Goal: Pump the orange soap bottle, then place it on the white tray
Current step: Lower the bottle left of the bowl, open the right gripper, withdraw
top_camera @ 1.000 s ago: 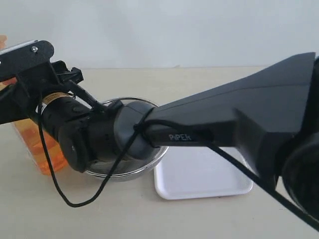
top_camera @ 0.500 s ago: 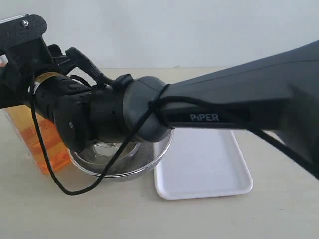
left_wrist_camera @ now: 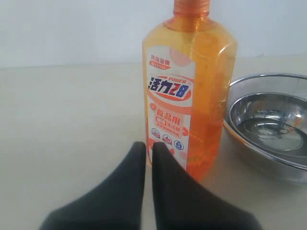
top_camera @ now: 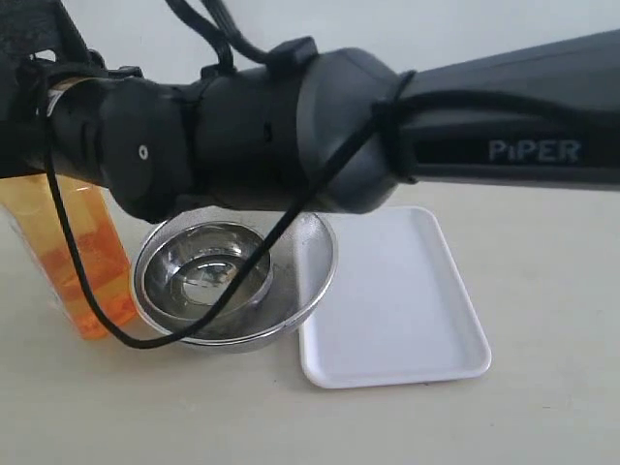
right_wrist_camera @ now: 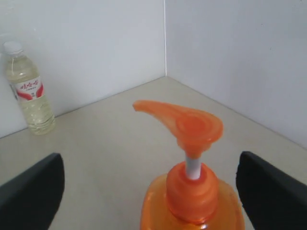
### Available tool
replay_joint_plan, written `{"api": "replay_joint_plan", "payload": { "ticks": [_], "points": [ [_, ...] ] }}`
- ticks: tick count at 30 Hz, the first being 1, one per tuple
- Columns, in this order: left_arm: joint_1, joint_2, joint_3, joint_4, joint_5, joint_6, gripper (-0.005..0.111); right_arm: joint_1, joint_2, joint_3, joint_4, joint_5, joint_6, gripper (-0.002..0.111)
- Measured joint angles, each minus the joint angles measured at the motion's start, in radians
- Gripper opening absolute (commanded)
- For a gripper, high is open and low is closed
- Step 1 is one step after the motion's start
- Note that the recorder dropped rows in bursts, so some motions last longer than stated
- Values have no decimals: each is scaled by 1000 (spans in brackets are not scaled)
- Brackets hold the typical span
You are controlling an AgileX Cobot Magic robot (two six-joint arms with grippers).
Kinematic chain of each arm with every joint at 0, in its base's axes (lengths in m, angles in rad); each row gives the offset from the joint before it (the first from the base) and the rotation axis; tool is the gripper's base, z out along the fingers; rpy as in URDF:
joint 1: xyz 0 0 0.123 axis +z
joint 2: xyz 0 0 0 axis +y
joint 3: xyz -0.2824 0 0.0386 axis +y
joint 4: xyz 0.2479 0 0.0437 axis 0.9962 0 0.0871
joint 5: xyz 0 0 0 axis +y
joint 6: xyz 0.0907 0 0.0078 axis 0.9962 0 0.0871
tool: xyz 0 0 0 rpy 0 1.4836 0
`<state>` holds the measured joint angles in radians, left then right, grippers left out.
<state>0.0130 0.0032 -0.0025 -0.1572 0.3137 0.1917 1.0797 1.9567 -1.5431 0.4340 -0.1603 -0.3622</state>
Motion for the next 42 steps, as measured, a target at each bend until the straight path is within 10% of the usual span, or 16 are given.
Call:
{"api": "replay_joint_plan", "payload": {
  "ticks": [10,22,42],
  "points": [
    [0,0,0,0,0,0,5,-3,-64,0,4,212,13,86],
    [0,0,0,0,0,0,5,-58,-145,0,-12,558,53,2],
    [0,0,0,0,0,0,5,-60,-551,365,-392,595,320,0]
  ]
}}
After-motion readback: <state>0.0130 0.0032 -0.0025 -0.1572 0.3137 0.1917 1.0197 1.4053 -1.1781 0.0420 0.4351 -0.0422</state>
